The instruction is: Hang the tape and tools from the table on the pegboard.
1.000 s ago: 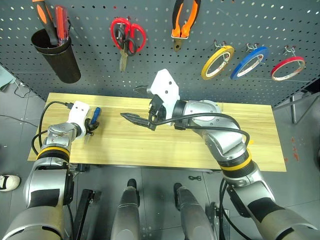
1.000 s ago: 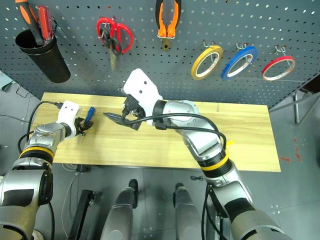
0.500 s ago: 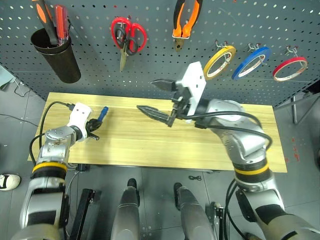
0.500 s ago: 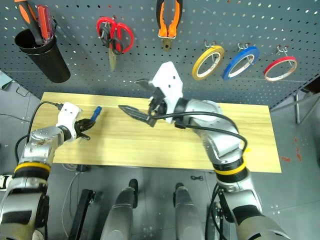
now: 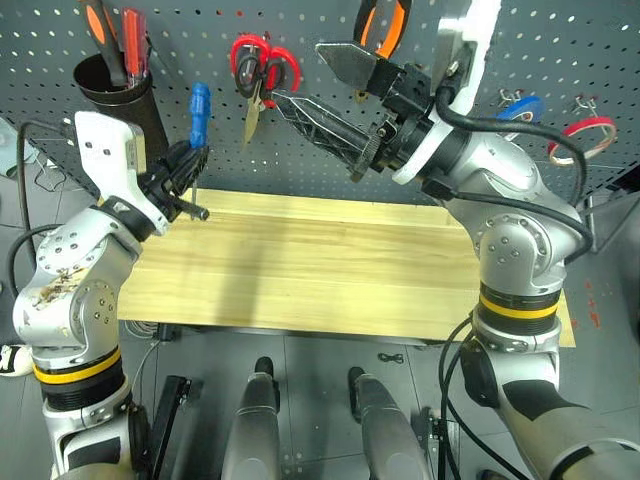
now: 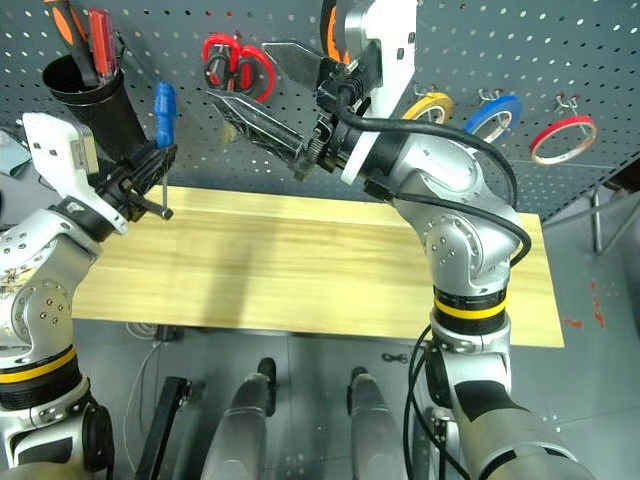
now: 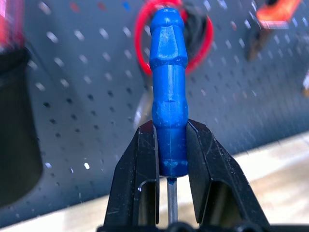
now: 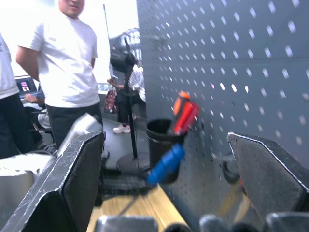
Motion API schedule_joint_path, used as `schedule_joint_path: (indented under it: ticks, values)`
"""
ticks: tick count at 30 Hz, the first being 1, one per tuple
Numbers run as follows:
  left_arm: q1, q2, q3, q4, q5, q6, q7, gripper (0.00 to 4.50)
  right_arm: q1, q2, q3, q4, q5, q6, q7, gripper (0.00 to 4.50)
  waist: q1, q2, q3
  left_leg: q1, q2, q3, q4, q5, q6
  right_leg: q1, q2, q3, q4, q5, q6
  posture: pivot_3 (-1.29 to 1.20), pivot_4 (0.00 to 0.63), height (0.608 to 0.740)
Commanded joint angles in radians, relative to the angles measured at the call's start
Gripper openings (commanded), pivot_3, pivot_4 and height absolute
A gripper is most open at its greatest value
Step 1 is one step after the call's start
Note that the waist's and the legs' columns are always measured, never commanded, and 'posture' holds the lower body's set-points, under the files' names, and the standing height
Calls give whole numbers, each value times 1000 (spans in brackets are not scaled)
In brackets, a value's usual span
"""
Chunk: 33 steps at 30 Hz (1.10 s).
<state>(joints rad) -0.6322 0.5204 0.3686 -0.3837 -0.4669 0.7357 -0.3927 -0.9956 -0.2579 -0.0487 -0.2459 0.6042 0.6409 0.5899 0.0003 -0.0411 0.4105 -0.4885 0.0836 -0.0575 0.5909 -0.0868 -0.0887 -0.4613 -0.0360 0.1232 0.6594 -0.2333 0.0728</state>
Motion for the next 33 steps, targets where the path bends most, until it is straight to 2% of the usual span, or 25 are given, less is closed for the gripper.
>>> schedule_joint_path:
  ticks: [1, 6, 15, 24, 33]
  values:
    - [-108, 9, 2, 41, 10, -73, 39, 317, -53, 8, -25, 12, 2, -72, 0, 4500, 5, 0, 0, 0, 0, 0, 0, 0, 0, 0, 0, 0, 0, 1, -2, 133, 376, 740]
    - [-272, 29, -15, 197, 67, -208, 63, 317, -104, 8, -48, 104, -5, -143, 7, 4500, 11, 0, 0, -2, -1, 0, 0, 0, 0, 0, -1, -2, -2, 2, -2, 133, 373, 740]
    - [-433, 44, -38, 462, 205, -496, 126, 317, -145, 8, -57, 169, 11, -185, 29, 4500, 15, 0, 0, -4, -1, 0, -1, 0, 0, -1, -3, -5, -3, 2, -3, 134, 363, 740]
    - [-490, -5, -54, 657, 279, -740, 208, 317, -143, -6, -58, 145, 17, -170, 22, 4500, 15, 0, 0, -4, -1, 0, -1, 0, 0, -1, -3, -5, -2, 2, -3, 114, 360, 740]
    - [-453, 5, -46, 754, 307, -776, 278, 317, -136, -23, -51, 135, 14, -155, 13, 4500, 16, 0, 0, -4, -1, 0, -1, 0, 0, -1, -4, -6, -1, 2, -3, 108, 366, 740]
